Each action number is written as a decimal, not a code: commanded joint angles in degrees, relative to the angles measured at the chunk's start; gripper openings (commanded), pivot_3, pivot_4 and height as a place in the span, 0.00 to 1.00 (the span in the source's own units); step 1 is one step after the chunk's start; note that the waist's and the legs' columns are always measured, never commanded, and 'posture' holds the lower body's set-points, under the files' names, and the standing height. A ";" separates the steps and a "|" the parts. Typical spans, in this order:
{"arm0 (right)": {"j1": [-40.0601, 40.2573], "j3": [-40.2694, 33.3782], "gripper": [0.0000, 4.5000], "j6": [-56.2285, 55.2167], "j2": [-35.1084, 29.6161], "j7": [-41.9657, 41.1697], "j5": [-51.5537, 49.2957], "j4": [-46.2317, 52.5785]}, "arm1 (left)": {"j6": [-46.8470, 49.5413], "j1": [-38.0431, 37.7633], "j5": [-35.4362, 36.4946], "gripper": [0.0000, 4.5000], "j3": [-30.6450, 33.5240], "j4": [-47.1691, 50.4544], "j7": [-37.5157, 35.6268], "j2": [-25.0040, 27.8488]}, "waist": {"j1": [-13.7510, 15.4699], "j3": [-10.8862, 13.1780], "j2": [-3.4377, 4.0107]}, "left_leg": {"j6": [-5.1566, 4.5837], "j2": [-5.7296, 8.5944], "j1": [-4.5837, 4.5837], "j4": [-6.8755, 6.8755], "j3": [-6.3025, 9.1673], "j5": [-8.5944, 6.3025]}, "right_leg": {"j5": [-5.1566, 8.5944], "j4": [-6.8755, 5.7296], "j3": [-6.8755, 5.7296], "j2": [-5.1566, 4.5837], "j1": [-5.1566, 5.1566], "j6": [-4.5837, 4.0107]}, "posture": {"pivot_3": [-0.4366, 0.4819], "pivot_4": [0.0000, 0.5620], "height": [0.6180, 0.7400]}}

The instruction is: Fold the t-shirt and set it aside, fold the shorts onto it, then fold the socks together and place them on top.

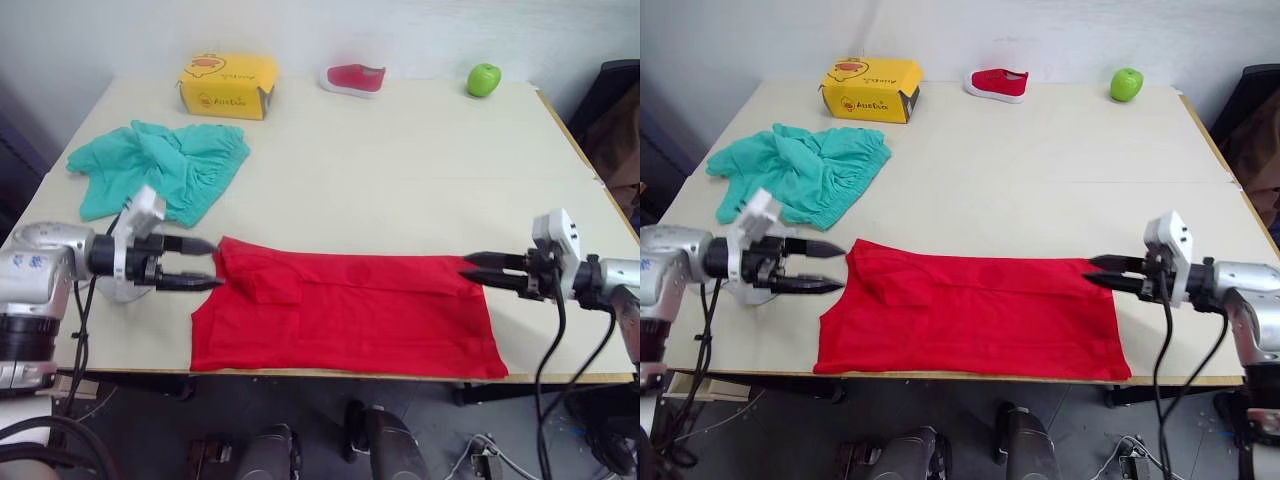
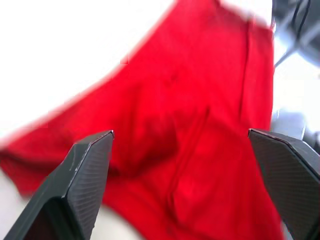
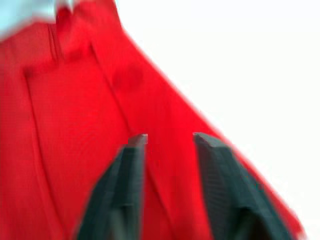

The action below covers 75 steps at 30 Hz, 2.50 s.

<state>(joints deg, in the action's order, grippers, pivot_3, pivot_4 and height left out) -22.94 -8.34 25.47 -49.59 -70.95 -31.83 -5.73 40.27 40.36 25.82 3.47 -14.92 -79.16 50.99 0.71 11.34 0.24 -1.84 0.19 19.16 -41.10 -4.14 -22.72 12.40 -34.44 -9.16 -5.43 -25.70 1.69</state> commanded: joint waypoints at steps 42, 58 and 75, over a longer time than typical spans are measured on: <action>0.90 5.73 0.00 1.32 12.98 28.75 17.74 2.87 | -24.02 11.76 -19.13 0.01 -10.56 -32.28 11.89 -12.71 | -0.65 0.02 -0.05 | -0.01 0.02 0.06 0.05 -0.07 0.04 | 0.01 -0.02 -0.02 0.06 -0.06 0.00 | 0.48 0.27 1.00; 5.48 -5.85 0.00 8.73 2.87 22.91 10.05 7.15 | -24.28 22.67 -17.83 0.01 -3.61 -40.92 5.98 -9.31 | 0.12 -0.02 -0.19 | -0.03 0.04 0.05 0.06 -0.07 0.04 | 0.00 0.02 -0.07 0.03 -0.04 0.02 | 0.48 0.27 1.00; -20.21 19.35 0.90 4.67 -0.80 -2.57 19.02 -14.42 | -7.17 1.65 -0.26 0.92 -2.88 15.25 -1.01 -8.64 | -0.55 0.06 -0.14 | -0.02 0.02 0.06 0.04 -0.04 0.03 | 0.00 0.04 -0.01 0.04 -0.04 0.01 | 0.48 0.27 1.00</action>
<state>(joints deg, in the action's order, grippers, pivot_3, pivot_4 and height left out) -42.14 10.60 32.01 -50.72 -72.87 -14.24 -18.49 32.74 41.86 23.94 -0.70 -2.48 -81.45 42.27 0.16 11.40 0.10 -1.86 0.21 19.23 -41.07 -4.16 -22.69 12.40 -34.39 -9.17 -5.39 -25.74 1.70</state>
